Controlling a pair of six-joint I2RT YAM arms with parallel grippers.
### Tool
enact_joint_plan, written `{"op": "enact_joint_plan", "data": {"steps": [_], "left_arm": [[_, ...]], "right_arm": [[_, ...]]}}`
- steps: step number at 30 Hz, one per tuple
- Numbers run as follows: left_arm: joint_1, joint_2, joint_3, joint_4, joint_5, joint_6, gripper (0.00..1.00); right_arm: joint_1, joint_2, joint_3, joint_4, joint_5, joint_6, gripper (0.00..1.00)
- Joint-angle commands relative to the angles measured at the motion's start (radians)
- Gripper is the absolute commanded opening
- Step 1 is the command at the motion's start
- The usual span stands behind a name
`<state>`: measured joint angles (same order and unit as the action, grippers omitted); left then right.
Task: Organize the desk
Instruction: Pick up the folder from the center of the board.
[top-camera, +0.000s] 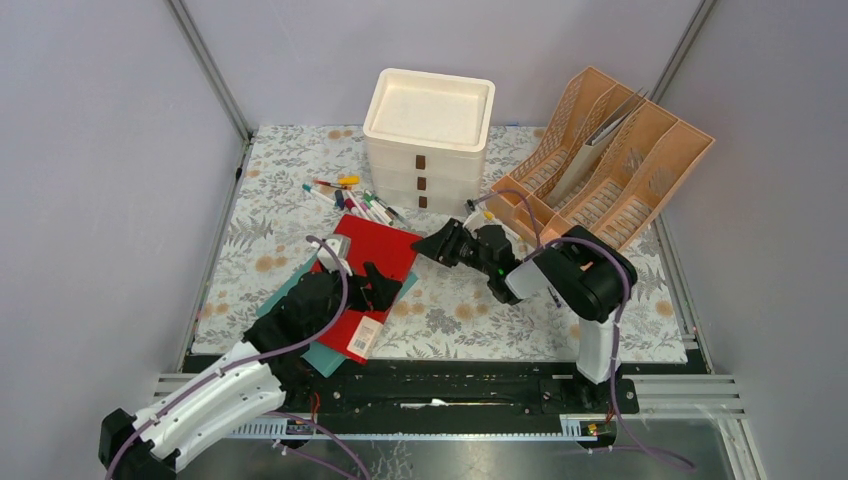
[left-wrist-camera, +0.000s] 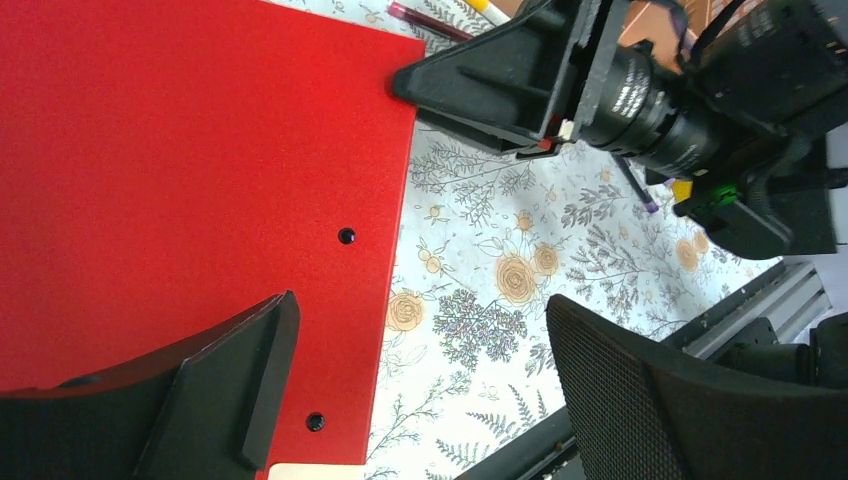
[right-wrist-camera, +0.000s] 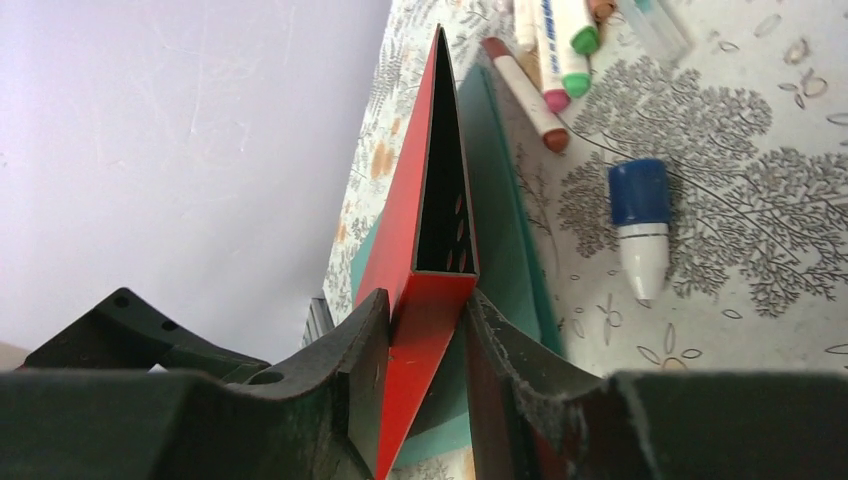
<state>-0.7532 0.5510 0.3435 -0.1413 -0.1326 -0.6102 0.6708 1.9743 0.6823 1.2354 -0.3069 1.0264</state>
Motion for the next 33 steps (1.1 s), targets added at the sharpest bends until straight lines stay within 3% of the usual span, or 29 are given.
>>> {"op": "enact_joint_plan", "data": {"steps": [1, 6, 18, 24, 33], "left_arm": [[0.0, 0.096, 0.108, -0.026, 0.042, 0.044, 0.99], [-0.065, 0.24, 0.194, -0.074, -0.073, 0.069, 0.99], [-0.439, 0.53, 0.353, -0.174, -0.68, 0.0, 0.99], [-0.477, 0.763, 0.479, -0.417, -0.888, -0.235, 0.99], [-0.477, 0.935, 0.519, -0.435, -0.954, -0.274, 0.89]], "right_arm": [[-0.006, -0.126, -0.017, -0.039, -0.012, -0.075, 0.19], [-0.019, -0.224, -0.045, -0.134, -0.02, -0.105, 0.18], [-0.038, -0.358, -0.046, -0.34, -0.039, -0.151, 0.16], [-0.043, -0.415, -0.048, -0.405, -0.044, -0.16, 0.16], [-0.052, -0.495, -0.031, -0.515, -0.07, -0.155, 0.16]]}}
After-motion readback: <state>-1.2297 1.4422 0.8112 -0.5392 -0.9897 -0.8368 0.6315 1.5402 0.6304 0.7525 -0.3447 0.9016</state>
